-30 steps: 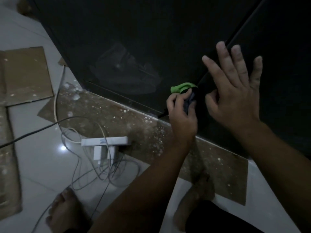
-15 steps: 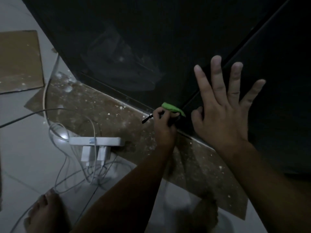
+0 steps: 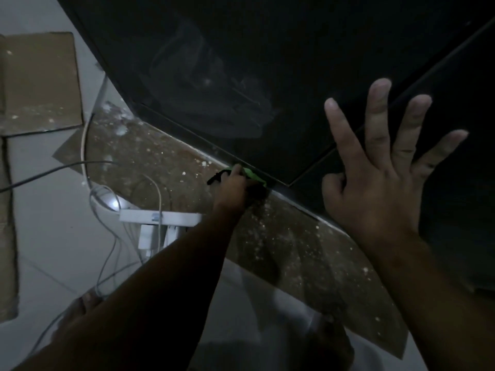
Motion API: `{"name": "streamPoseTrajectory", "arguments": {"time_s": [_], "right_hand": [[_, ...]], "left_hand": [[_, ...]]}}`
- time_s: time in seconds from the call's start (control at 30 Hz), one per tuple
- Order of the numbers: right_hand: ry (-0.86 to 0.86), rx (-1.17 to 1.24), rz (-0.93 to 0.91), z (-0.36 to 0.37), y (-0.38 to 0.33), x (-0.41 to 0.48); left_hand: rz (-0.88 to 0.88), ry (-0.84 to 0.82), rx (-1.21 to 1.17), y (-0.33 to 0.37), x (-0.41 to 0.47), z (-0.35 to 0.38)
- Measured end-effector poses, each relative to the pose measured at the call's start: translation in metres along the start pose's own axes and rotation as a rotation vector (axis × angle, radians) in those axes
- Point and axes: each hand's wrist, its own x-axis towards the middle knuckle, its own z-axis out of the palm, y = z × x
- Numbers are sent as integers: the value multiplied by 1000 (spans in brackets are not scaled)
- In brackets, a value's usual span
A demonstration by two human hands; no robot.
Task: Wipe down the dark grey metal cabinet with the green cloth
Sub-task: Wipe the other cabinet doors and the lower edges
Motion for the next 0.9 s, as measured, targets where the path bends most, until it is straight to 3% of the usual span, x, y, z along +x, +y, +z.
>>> {"name": "streamPoseTrajectory", "arguments": {"time_s": [0.1,0.2,0.3,0.5,0.6,0.7,0.9], "right_hand": [[11,-24,-30,-1,5,0],[12,-30,-37,-1,4,1],[-5,-17,-30,-3,2,1],[-13,-6,5,-1,-6,3],[9,3,27,1,-12,4],[27,37,47,2,-18,4],[36,42,62,6,-23,6]], "left_hand": [[-130,88,-9,-4,-4,-10],[-209,290,-114,-7,-3,-33],[-415,418,-348,-21,5,-65],[-377,702,-955,-16,3,-91],[-455,799,-1280,8,2,-102],[-420,899,-1302,26,7,-126],[-191,1183,-1094,41,21,-203]]}}
